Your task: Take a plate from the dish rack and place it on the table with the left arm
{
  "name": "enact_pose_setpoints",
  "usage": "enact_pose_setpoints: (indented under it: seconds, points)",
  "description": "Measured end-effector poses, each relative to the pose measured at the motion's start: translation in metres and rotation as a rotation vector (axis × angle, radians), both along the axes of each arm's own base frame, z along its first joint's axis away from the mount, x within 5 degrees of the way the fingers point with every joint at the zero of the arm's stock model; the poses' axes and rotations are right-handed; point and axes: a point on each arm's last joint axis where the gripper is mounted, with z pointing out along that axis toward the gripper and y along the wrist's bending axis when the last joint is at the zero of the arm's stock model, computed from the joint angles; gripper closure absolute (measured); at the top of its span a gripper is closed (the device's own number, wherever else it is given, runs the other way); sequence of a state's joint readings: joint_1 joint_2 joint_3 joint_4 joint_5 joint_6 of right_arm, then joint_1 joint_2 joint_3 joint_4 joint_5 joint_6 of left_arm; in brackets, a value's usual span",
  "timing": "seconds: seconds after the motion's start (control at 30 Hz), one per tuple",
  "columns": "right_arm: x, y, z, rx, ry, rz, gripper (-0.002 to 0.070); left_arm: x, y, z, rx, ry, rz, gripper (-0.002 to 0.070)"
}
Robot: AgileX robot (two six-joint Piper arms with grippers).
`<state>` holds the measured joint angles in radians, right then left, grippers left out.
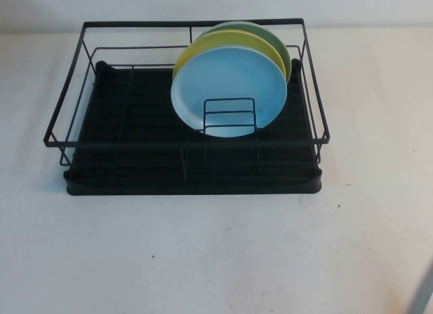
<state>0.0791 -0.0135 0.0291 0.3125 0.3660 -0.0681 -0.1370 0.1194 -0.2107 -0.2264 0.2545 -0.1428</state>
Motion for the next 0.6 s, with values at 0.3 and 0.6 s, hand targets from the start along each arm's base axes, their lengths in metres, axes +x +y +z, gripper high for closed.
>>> enact_pose_setpoints:
  seconds: [0.3, 0.6]
  points:
    - [0.0, 0.0, 0.0, 0.0, 0.0, 0.0, 0.0696, 0.058, -0.015, 0.122, 0.667, 0.156, -0.231, 0.0679]
    - [0.0, 0.0, 0.0, 0.0, 0.0, 0.0, 0.0696, 0.16, -0.05, 0.167, 0.898, 0.183, -0.637, 0.0679]
